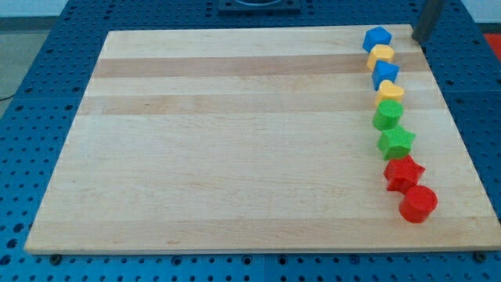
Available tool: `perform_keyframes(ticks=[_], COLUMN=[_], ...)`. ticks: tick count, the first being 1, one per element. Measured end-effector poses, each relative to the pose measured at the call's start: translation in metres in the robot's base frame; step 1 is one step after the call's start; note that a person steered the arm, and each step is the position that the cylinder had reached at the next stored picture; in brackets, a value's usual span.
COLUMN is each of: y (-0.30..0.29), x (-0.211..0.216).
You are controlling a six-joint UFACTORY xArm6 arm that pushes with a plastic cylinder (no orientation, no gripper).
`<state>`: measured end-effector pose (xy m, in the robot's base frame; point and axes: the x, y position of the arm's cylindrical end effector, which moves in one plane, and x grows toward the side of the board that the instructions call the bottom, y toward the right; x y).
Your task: Separate the blue cube from the hexagon
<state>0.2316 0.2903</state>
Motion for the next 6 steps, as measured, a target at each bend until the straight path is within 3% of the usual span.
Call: perform_keyframes(ticks=[6], y=[-0.120], x=[0.037])
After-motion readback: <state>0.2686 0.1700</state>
